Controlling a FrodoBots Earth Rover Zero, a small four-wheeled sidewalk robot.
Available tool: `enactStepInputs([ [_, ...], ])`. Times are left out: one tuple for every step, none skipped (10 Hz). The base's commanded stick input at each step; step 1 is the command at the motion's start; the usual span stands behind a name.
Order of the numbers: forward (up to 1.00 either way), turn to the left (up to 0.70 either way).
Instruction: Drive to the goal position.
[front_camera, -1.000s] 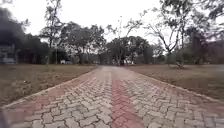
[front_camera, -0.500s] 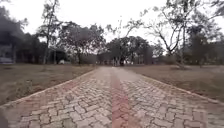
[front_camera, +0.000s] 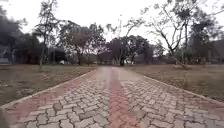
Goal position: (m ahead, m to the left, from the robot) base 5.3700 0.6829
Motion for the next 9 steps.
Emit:
enactStepInputs([
  [0.7,0.0],
  [0.7,0.0],
  [0.7,0.0],
  [0.7,0.0],
  [0.7,0.0],
  [0.7,0.0],
  [0.7,0.0],
  [0.7,0.0],
  [0.7,0.01],
])
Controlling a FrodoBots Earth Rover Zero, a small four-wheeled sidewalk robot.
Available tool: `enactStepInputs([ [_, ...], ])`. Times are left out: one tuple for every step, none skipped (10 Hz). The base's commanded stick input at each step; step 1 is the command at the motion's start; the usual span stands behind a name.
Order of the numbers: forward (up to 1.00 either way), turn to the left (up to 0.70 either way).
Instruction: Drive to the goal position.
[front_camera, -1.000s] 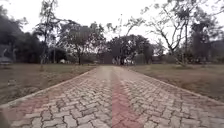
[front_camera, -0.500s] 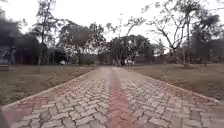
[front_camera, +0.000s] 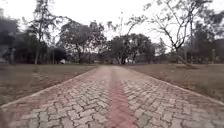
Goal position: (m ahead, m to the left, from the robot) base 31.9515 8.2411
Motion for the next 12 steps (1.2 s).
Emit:
enactStepInputs([
  [0.7,0.02],
  [0.7,0.02],
  [0.7,0.02],
  [0.7,0.02],
  [0.7,0.02],
  [0.7,0.03],
  [0.7,0.04],
  [0.7,0.02],
  [0.7,0.01],
  [0.7,0.0],
  [0.7,0.0],
  [0.7,0.0],
])
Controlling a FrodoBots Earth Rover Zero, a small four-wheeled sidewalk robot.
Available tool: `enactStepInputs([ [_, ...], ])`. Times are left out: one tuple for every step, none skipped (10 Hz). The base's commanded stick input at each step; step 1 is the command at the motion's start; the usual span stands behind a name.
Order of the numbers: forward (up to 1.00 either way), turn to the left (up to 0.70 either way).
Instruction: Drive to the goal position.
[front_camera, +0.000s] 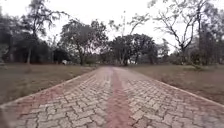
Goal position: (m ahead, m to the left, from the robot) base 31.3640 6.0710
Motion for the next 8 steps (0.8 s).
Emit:
enactStepInputs([
  [0.7,0.0],
  [0.7,0.0],
  [0.7,0.0],
  [0.7,0.0],
  [0.7,0.0],
  [0.7,0.0],
  [0.7,0.0],
  [0.7,0.0],
])
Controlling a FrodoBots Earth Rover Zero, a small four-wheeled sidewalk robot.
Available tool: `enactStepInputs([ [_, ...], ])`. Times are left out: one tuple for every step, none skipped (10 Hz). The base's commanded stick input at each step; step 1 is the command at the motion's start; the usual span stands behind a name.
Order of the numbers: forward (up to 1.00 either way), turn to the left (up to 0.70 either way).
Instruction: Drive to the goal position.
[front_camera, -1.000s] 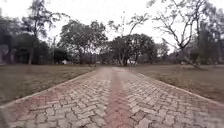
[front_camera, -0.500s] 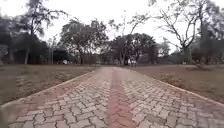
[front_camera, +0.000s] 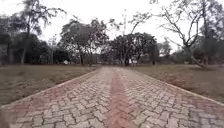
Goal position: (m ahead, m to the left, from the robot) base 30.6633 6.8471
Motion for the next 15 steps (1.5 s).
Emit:
enactStepInputs([
  [0.7,0.0],
  [0.7,0.0],
  [0.7,0.0],
  [0.7,0.0],
  [0.7,0.0],
  [0.7,0.0],
  [0.7,0.0],
  [0.7,0.0],
  [0.7,0.0],
  [0.7,0.0],
  [0.7,0.0],
  [0.7,0.0],
  [0.7,0.0],
  [0.7,0.0],
  [0.7,0.0],
])
